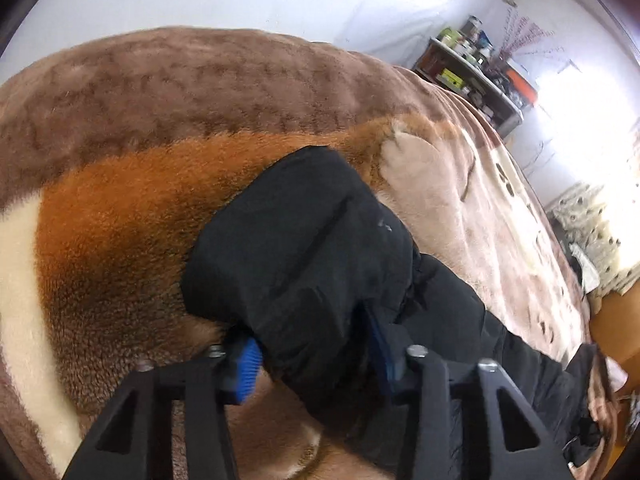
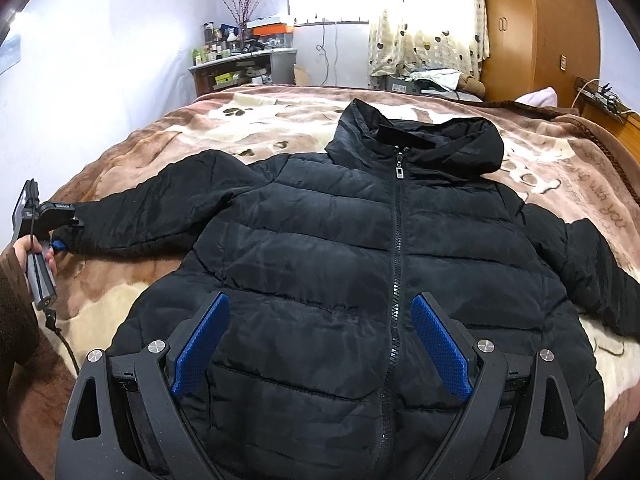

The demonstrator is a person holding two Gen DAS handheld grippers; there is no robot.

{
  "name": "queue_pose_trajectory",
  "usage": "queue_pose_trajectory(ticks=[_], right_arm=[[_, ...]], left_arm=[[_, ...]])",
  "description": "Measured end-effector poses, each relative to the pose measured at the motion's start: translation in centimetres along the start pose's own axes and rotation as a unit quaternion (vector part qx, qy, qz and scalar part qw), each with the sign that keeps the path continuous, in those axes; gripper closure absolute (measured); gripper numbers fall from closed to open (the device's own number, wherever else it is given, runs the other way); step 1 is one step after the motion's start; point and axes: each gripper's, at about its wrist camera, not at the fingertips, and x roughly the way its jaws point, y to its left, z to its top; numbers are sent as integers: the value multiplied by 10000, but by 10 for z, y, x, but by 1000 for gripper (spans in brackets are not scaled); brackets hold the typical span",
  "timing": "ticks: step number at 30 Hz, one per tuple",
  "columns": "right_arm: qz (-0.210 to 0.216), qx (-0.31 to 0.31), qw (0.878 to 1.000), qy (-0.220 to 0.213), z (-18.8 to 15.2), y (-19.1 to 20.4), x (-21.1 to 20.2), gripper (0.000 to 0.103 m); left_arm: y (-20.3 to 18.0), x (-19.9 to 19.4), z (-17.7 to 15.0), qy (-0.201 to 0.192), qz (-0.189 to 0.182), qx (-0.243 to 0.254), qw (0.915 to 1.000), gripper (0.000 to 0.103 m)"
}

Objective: Fold large clothes

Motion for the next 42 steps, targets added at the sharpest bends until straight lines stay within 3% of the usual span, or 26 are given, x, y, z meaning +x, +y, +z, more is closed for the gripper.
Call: queue_pose_trajectory(ticks=[3, 7, 10, 16, 17, 19, 26, 32, 37, 38, 40, 42], right_arm=[[-16, 18, 10000, 6, 0, -2, -1, 11], [-16, 50, 10000, -45, 1, -6, -5, 11], [4, 69, 10000, -67, 2, -8, -8, 11], [-27, 231, 9996, -165, 4, -16, -15, 11], [-37, 276, 9994, -189, 5, -19, -17, 11], [-57, 326, 9992, -218, 5, -23, -21, 11], [-199, 508, 9982, -261, 5, -50, -34, 11], [-382, 755, 9961, -235, 2, -87, -37, 11], [-542, 895, 9945, -94, -2, -117, -27, 11], [-592, 907, 9941, -86, -2, -122, -26, 11], [-655, 931, 9935, -91, -2, -130, -25, 11], [-691, 943, 9931, -111, -1, -136, -25, 11]], left_arm=[[-17, -9, 1, -262, -39, 355, 9990, 86], [-32, -25, 0, -530, -280, 523, 9968, 88], [-53, -49, -8, -964, -392, 1118, 9883, 88], [-117, -104, -39, -1495, -1032, 2373, 9543, 88], [-134, -117, -49, -1639, -1202, 2666, 9421, 88], [-159, -137, -66, -1733, -1460, 2989, 9270, 88], [-242, -168, -128, -1443, -2332, 3668, 8890, 88], [-285, -167, -202, -917, -2578, 4215, 8646, 88], [-310, -139, -258, -303, -2399, 4554, 8568, 86], [-315, -132, -268, -218, -2333, 4678, 8522, 85], [-322, -121, -284, -93, -2254, 4852, 8448, 79], [-324, -112, -290, 155, -2296, 4840, 8443, 73]])
